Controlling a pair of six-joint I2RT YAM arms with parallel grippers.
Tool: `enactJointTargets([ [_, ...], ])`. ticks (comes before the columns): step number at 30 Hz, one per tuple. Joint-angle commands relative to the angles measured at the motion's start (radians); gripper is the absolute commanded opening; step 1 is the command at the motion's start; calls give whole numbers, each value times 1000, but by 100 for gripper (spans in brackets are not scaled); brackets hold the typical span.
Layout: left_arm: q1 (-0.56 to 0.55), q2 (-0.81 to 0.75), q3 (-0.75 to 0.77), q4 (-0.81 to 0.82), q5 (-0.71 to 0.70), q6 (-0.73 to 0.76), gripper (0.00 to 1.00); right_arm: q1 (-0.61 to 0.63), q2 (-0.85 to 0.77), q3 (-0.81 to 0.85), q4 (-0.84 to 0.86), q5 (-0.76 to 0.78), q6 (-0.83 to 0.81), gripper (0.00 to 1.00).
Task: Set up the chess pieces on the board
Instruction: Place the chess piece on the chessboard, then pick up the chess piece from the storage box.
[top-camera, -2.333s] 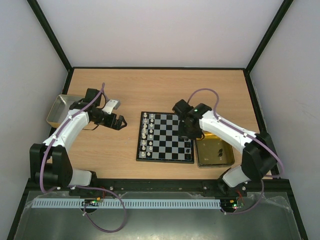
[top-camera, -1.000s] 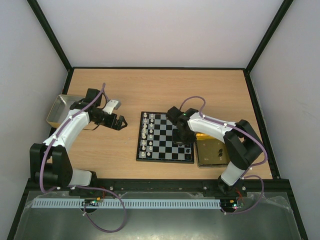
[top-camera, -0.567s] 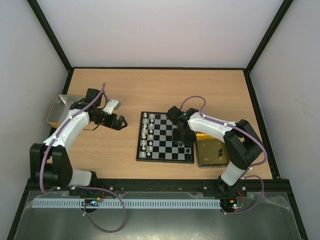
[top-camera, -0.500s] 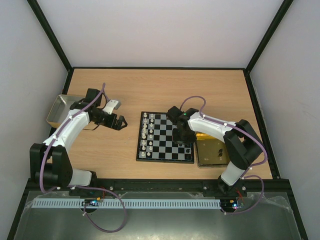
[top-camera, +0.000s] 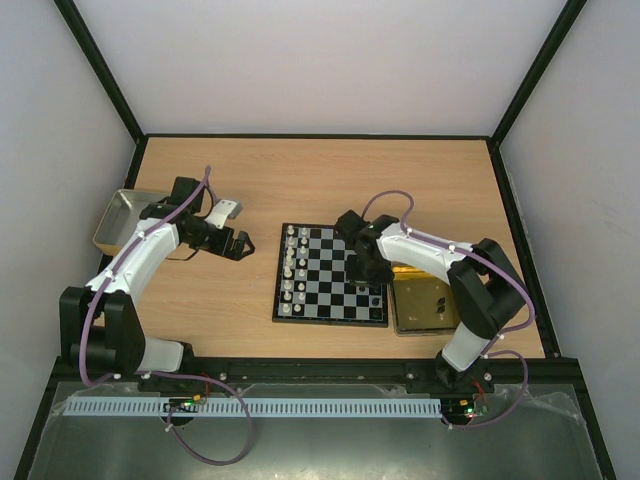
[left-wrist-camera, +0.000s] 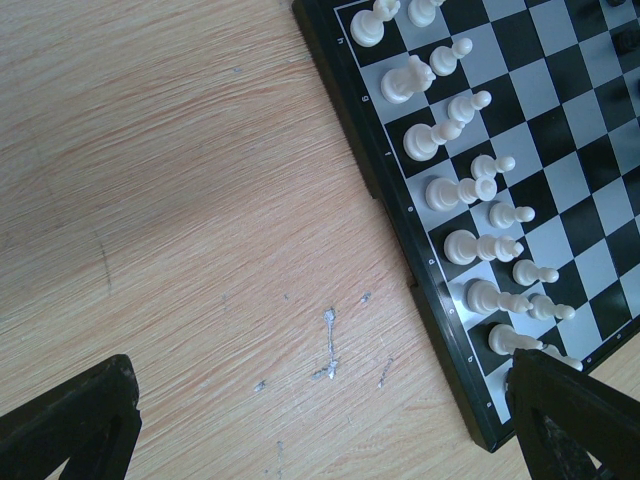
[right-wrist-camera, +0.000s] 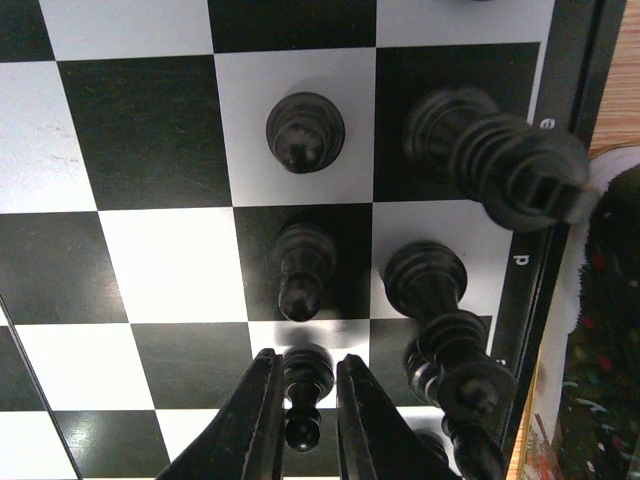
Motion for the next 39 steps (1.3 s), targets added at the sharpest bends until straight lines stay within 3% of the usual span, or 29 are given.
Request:
enactJointTargets([
  [1,-2,-13,-13,2,-1,-5,99,-5,-32,55,-34,-21,-16,16],
  [6,-2,-15,-14,2,1,-4,99,-5,-133,98,-92,-71,6,16],
  [9,-2,-10,-13,1,4,-3,99,-36,-198,76,-147,0,41,17],
  [16,-2,-4,-15,3,11,-2,99,-345,-361,-180,-132,69,64,17],
  [20,-2,-1,-15,3,10,-1,99,-444,-403,-248,-89,59,57,17],
  [39,-3,21,-13,-1,11,1,99,-591,-440,-354,-20,62,52,19],
])
